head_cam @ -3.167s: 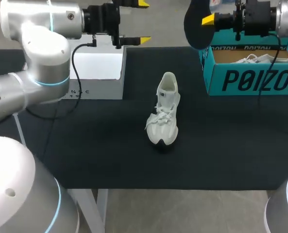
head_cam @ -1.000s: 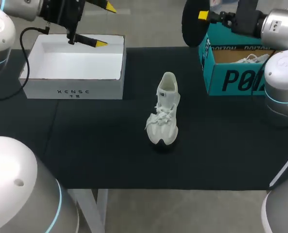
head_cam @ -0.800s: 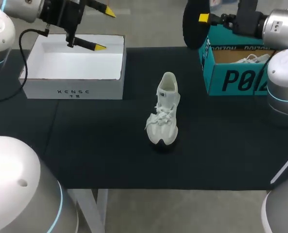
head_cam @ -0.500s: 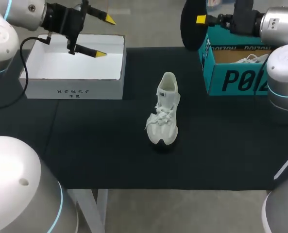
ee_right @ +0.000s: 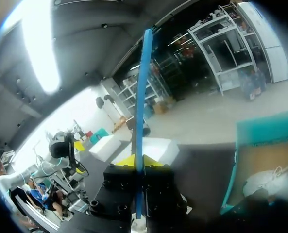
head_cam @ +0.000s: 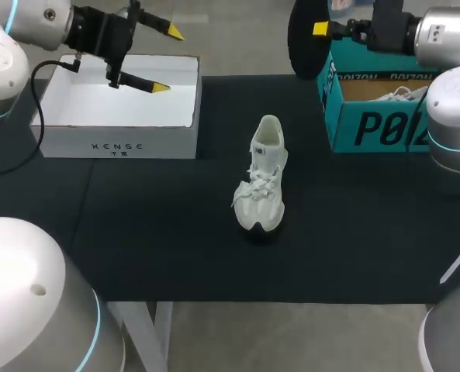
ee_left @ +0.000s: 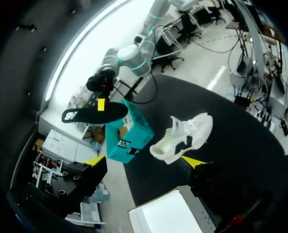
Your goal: Take the shoe out of the shoebox, open the shoe tongue, remove and reinsert the insole, then place the shoe into the shoebox
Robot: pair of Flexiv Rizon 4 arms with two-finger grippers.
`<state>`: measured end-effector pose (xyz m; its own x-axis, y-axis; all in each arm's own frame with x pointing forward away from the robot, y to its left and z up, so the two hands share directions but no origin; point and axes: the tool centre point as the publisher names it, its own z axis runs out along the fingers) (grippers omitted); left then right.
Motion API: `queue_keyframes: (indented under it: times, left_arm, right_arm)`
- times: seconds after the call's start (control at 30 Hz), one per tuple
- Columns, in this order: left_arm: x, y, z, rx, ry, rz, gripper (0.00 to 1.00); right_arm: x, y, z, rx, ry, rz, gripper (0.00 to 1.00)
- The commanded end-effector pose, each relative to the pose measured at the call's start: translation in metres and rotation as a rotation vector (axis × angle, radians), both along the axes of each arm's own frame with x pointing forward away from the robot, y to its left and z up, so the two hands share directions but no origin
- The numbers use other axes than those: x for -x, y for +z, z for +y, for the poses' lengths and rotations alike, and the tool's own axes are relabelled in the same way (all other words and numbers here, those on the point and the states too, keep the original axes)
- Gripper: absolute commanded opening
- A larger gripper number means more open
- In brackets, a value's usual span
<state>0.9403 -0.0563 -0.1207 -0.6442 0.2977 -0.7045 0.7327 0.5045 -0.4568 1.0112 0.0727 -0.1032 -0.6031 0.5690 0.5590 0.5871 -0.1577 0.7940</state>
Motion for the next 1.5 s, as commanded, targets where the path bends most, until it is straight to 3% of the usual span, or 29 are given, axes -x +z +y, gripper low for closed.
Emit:
queue_keyframes:
  times: [0.03, 0.4, 0.63, 0.93, 1.47, 1.5]
  left_arm:
    - [0.0, 0.0, 0.0, -0.002, 0.001, -0.001, 1.0]
    - [0.0, 0.0, 0.0, -0.002, 0.001, -0.001, 1.0]
    - [0.0, 0.0, 0.0, -0.002, 0.001, -0.001, 1.0]
    - [0.0, 0.0, 0.0, -0.002, 0.001, -0.001, 1.0]
    - [0.0, 0.0, 0.0, -0.002, 0.001, -0.001, 1.0]
    - [0.0, 0.0, 0.0, -0.002, 0.001, -0.001, 1.0]
  right_arm:
    - [-0.001, -0.001, 0.002, -0.001, -0.001, -0.001, 0.0]
    - [-0.001, -0.001, 0.002, -0.001, -0.001, -0.001, 0.0]
    - [-0.007, -0.03, 0.018, -0.032, -0.036, -0.081, 0.0]
    - [0.001, -0.068, 0.044, -0.068, -0.067, 0.0, 0.0]
    - [0.001, -0.068, 0.044, -0.068, -0.067, 0.0, 0.0]
    - [0.0, -0.07, 0.049, -0.094, -0.048, -0.061, 0.0]
